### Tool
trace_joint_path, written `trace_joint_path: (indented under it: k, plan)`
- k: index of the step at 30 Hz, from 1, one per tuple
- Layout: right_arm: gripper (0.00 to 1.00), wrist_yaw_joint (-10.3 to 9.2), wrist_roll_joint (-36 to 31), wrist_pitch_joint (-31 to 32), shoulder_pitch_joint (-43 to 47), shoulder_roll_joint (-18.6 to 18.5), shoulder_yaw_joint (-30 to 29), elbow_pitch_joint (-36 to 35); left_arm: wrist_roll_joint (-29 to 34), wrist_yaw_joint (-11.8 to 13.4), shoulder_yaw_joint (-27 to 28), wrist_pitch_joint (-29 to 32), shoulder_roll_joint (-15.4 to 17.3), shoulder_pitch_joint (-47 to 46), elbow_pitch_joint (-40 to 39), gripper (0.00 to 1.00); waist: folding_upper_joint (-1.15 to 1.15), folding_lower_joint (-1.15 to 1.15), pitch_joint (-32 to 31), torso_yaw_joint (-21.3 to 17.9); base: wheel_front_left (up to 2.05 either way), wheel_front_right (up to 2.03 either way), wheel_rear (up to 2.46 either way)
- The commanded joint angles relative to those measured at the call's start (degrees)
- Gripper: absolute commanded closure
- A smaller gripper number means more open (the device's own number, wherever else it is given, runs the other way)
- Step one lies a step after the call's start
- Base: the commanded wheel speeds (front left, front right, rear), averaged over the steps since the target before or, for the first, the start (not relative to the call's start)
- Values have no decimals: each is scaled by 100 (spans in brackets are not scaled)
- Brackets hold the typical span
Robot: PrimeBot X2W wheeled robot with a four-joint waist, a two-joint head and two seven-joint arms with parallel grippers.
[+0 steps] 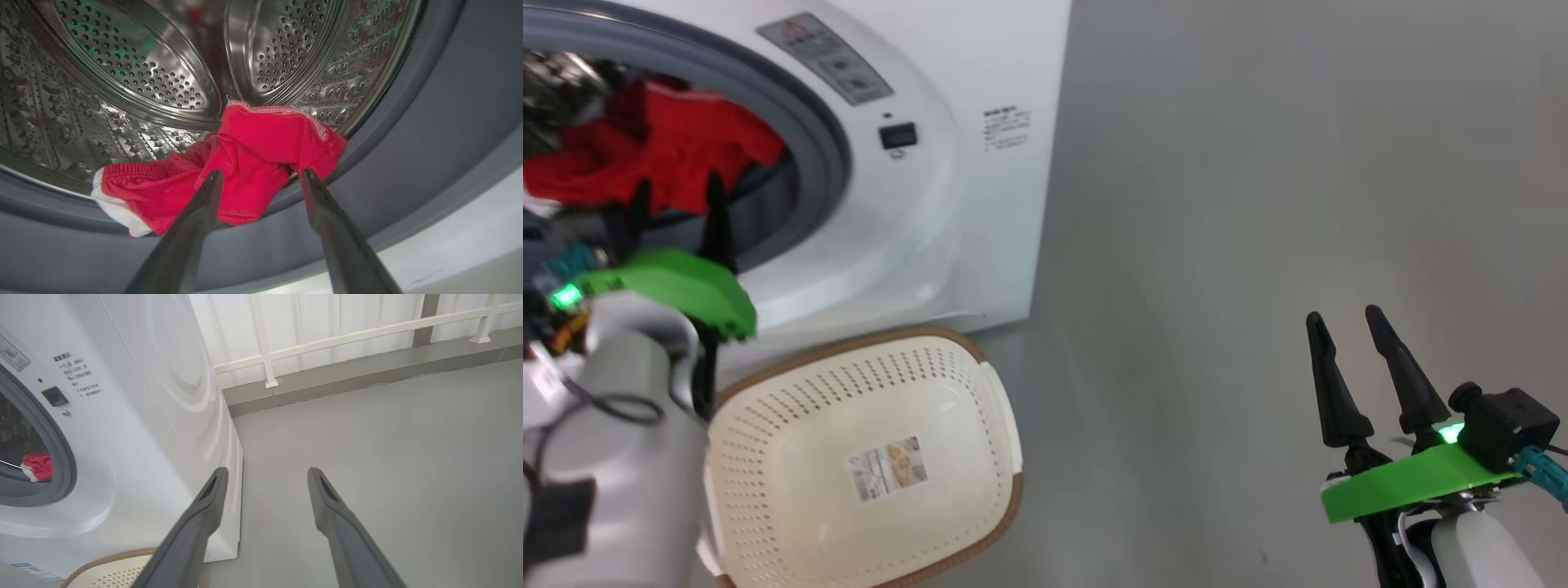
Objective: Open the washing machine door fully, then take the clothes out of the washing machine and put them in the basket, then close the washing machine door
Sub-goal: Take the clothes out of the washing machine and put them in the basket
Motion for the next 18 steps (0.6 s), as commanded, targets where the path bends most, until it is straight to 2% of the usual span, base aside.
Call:
trace_joint_path:
  k: [1, 10, 18]
  plan:
    - [0, 36, 12, -50, -132, -16, 135, -152, 49, 65, 119, -21, 298, -294, 80, 0, 0, 0, 390, -298, 0, 0, 0]
    - [0, 36, 47, -50, -348, 54, 187, -196, 190, 267, -41, 138, 668, -1320, 1212, 0, 0, 0, 726, -503, 0, 0, 0]
    - [0, 36, 58, -50, -403, 83, 206, -213, 272, 446, -158, 301, 918, -1513, 1556, 0, 0, 0, 864, -612, 0, 0, 0]
